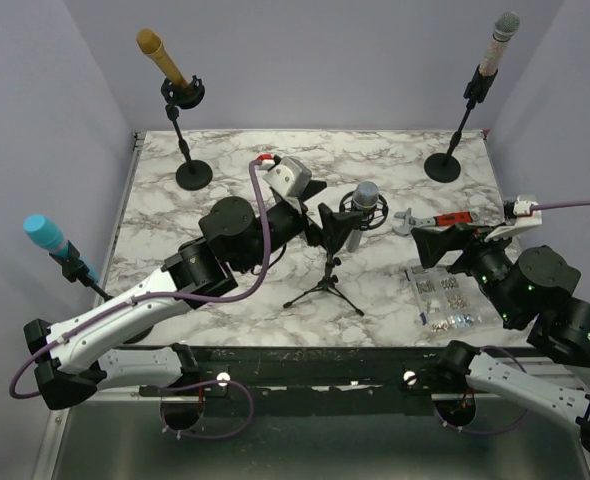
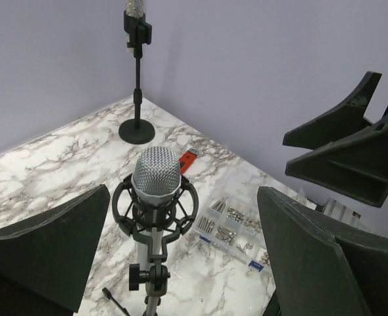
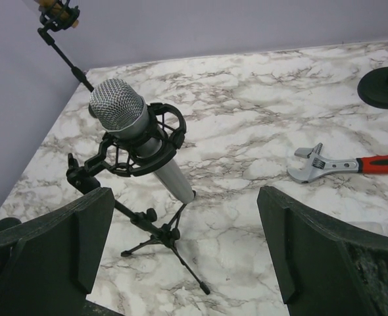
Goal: Remove the microphone from the stand
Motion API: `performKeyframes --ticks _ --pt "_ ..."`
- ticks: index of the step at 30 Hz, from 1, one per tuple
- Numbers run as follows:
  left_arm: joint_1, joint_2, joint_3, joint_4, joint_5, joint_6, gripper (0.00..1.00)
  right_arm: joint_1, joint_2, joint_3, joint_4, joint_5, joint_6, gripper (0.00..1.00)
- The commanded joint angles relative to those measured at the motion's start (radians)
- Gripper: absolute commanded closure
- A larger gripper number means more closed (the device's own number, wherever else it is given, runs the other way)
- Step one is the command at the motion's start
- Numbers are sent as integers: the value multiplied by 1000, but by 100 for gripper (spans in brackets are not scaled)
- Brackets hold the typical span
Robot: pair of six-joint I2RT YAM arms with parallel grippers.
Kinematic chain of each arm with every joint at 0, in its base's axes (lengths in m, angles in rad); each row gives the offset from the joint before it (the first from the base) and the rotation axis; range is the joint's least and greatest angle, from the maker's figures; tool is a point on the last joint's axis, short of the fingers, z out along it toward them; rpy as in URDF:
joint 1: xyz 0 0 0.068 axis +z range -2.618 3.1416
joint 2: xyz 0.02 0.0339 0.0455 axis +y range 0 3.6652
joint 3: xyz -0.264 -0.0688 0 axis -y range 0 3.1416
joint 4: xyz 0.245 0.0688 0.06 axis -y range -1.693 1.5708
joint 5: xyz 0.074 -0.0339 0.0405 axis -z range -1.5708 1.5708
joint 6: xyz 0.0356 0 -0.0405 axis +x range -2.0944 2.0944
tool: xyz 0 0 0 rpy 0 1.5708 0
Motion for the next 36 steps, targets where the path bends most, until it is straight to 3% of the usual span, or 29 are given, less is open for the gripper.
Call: performKeyframes --ticks 1,9,25,36 --pt "3 119 136 -132 -12 49 1 3 -26 22 -44 31 -2 0" --pt "13 329 354 -232 -22 39 1 3 -50 53 -98 49 4 0" --pt "24 445 400 -257 -111 -12 13 3 -75 51 -134 52 -1 0" --pt "31 474 412 -267 -132 -29 41 3 -90 44 -147 57 0 0"
